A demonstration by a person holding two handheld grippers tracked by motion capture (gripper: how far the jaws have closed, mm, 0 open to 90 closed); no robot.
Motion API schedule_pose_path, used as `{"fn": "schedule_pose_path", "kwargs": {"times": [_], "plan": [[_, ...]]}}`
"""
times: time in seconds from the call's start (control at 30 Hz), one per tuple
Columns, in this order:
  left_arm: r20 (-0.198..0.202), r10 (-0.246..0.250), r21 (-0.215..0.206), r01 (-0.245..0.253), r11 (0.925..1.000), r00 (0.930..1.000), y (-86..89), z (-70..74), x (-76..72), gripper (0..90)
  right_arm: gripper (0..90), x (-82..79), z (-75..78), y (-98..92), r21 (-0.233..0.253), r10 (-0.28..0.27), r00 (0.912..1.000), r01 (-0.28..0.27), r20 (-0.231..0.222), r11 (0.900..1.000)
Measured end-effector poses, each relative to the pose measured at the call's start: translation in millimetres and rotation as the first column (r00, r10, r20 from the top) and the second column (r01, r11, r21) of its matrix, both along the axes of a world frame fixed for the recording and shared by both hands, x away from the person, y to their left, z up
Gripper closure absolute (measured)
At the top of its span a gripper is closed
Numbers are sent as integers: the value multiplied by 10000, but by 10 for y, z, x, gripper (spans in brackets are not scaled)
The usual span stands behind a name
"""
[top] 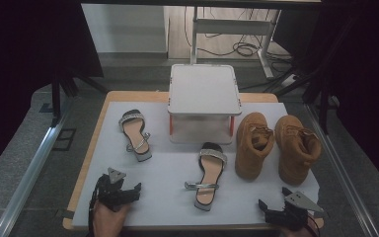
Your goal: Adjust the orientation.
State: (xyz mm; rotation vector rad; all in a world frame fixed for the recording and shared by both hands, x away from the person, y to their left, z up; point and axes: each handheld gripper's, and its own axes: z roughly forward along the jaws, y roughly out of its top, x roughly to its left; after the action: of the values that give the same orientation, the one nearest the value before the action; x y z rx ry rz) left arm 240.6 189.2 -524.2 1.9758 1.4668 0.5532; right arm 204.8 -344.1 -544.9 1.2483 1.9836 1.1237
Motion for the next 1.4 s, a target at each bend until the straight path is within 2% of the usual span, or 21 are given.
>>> {"fn": "schedule_pose_path", "kwargs": {"times": [1.0, 1.07, 1.13, 1.4], "plan": [[57, -57, 14, 57, 10000, 10000, 0, 5, -8, 130, 0, -9, -15, -9, 103, 32, 9999, -34, 129, 9999], [121, -164, 15, 164, 9999, 9998, 1, 10, -17, 156, 0, -9, -15, -9, 100, 29, 9999, -30, 129, 9999], [282, -281, -41, 282, 9996, 9992, -2, 17, -36, 244, 0, -10, -14, -10, 90, 40, 9999, -41, 120, 10000], [315, -310, -118, 314, 9994, 9990, -14, 33, -38, 411, 0, -10, -14, -11, 90, 46, 9999, -47, 118, 9999]]}}
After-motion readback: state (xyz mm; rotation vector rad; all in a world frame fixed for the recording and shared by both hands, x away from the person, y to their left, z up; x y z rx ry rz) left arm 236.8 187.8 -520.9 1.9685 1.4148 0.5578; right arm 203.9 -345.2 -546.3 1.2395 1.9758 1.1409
